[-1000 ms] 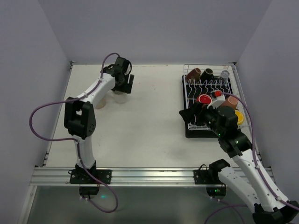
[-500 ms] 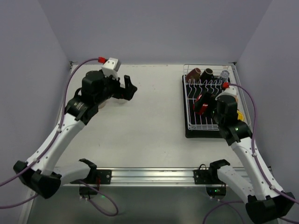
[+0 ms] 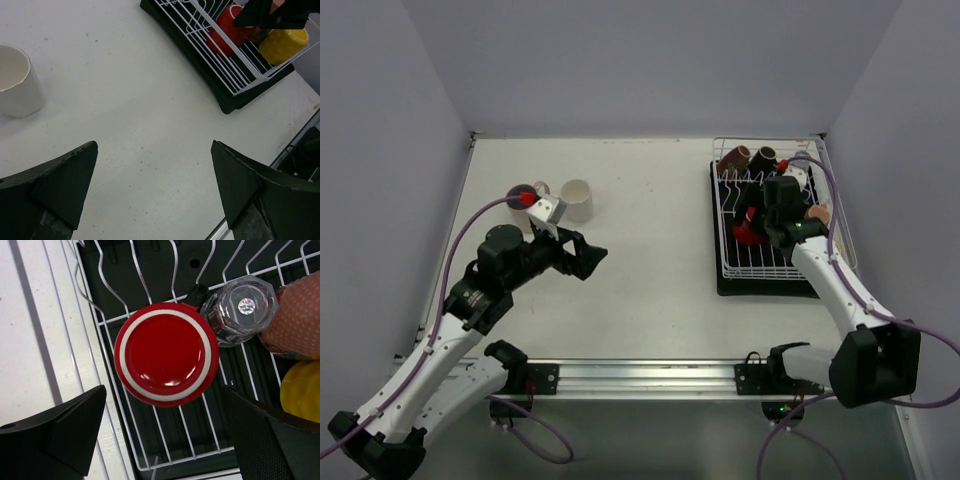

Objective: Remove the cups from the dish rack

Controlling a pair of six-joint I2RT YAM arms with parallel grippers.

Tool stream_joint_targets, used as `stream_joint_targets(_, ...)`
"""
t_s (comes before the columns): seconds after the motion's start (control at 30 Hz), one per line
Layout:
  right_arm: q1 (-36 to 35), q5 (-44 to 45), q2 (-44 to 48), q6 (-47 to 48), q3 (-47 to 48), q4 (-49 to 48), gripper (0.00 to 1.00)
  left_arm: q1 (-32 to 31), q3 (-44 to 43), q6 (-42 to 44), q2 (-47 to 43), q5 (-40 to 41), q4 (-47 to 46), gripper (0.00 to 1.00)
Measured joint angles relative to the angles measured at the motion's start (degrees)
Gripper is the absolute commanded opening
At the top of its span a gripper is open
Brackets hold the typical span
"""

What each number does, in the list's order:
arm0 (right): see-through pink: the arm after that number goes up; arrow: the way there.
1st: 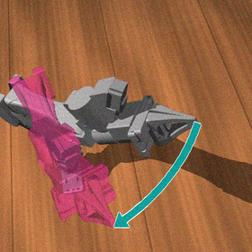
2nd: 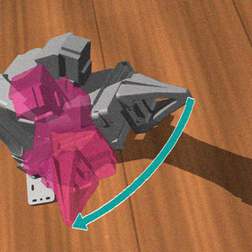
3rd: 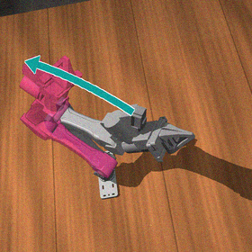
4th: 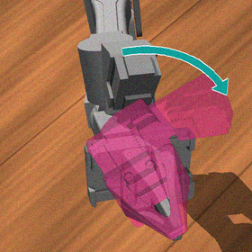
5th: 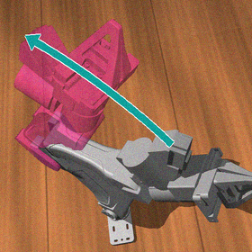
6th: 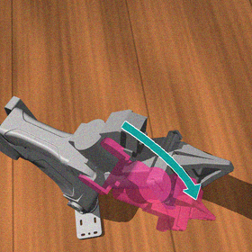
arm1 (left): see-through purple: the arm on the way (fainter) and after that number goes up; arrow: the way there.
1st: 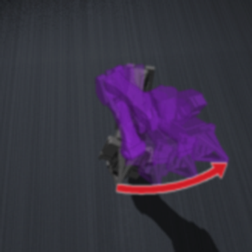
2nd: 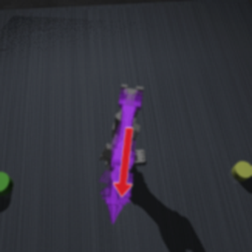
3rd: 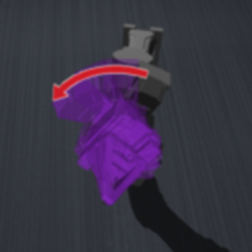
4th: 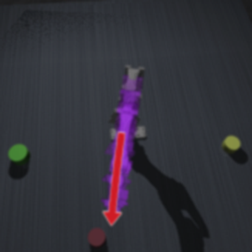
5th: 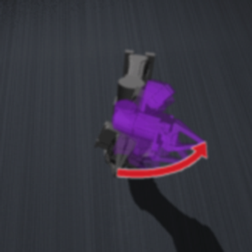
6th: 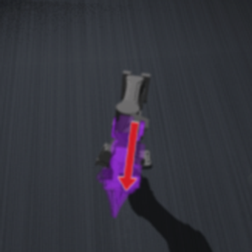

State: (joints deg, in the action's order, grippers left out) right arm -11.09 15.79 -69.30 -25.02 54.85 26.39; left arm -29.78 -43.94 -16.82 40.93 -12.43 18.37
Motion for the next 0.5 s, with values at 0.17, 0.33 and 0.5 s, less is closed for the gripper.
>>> stream_joint_targets(0.17,0.9,0.0,-4.8,0.6,2.1,-0.5,0.99,0.0,1.9,0.6,0.3,-0.7,-1.2,1.0)
stream_joint_targets(0.33,1.4,0.2,-9.6,1.1,4.7,-1.6,0.99,0.0,2.6,1.4,1.8,-1.9,-1.2,1.0)
stream_joint_targets(0.5,1.7,0.2,-12.9,1.3,5.0,-2.0,0.99,0.0,2.6,1.4,1.9,-2.5,-1.6,1.0)
